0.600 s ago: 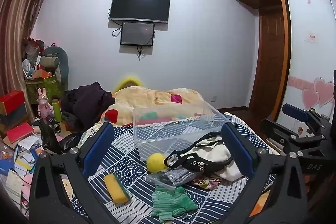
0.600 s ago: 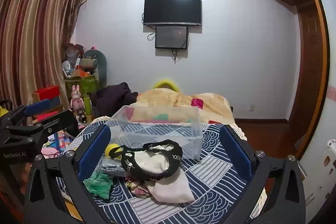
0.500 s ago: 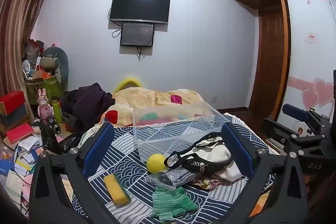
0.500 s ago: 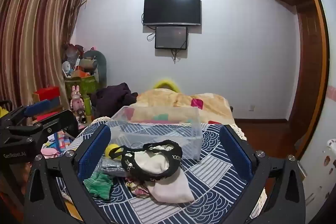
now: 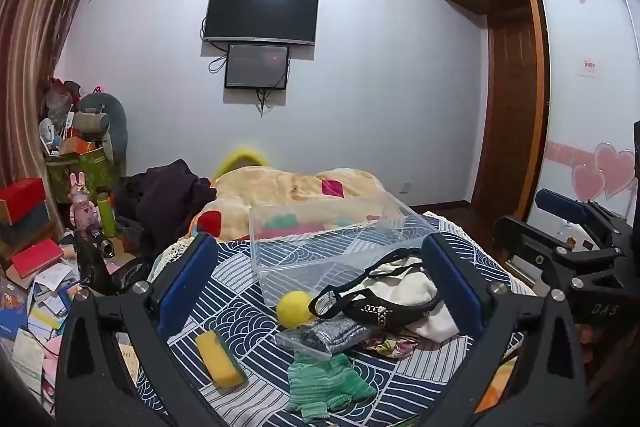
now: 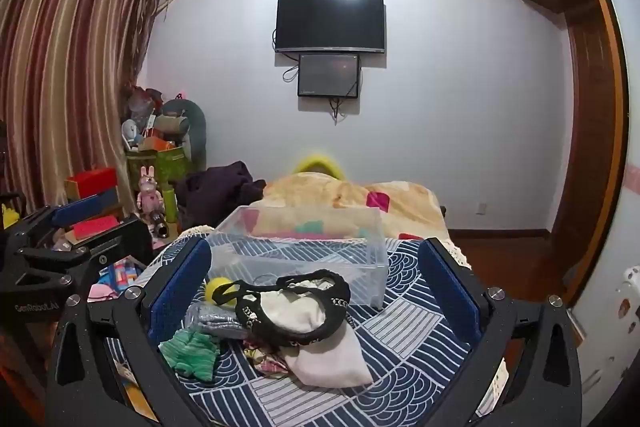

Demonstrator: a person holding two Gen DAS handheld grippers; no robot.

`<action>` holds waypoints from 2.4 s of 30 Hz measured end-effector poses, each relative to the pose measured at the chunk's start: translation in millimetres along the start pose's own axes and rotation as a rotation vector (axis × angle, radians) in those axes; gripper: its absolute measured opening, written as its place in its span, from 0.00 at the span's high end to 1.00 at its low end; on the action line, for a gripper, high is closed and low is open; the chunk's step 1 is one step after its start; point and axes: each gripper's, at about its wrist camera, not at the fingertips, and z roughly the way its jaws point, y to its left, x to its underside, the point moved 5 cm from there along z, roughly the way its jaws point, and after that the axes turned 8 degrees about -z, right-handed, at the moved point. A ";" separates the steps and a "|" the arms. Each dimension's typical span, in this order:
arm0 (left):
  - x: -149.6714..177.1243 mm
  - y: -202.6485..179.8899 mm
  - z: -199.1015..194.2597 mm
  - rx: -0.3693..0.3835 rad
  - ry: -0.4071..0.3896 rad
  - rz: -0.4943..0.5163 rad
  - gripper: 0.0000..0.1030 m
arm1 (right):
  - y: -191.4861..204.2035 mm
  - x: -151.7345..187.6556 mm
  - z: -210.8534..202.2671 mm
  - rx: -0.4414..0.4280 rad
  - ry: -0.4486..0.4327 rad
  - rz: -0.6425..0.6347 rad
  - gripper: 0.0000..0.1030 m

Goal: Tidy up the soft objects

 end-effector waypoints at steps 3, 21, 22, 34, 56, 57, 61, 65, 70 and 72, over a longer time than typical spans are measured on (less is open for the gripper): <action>-0.6 0.9 -1.7 0.002 -0.002 -0.001 0.00 | 0.2 -0.5 -1.4 -0.001 -0.002 0.001 0.00; -1.4 1.1 -5.0 0.002 -0.005 0.002 0.00 | -0.6 -0.7 -4.2 0.001 -0.013 0.017 0.00; -1.4 1.2 -5.3 0.002 -0.005 0.002 0.00 | -0.7 -0.7 -4.1 0.001 -0.013 0.017 0.00; -3.0 2.9 -8.0 -0.003 -0.013 0.008 0.00 | 1.0 -1.5 -5.0 -0.002 -0.015 0.015 0.00; -2.4 2.3 -8.5 -0.005 -0.015 0.010 0.00 | 0.8 -1.0 -4.8 -0.002 -0.016 0.016 0.00; -2.3 2.3 -8.6 -0.005 -0.016 0.010 0.00 | 0.8 -0.9 -4.7 -0.002 -0.016 0.016 0.00; -2.7 2.4 -8.9 -0.006 -0.017 0.011 0.00 | 1.1 -1.0 -4.9 -0.003 -0.016 0.017 0.00; -3.0 2.7 -9.3 -0.004 -0.015 0.009 0.00 | 2.5 -0.8 -5.0 -0.009 -0.017 0.020 0.00; -3.0 3.4 -8.6 -0.001 -0.013 0.009 0.00 | 4.0 0.9 -3.2 -0.006 -0.015 0.018 0.00; -1.9 5.9 -6.0 -0.005 -0.005 0.009 0.00 | 4.1 2.1 -1.7 -0.020 -0.012 0.021 0.00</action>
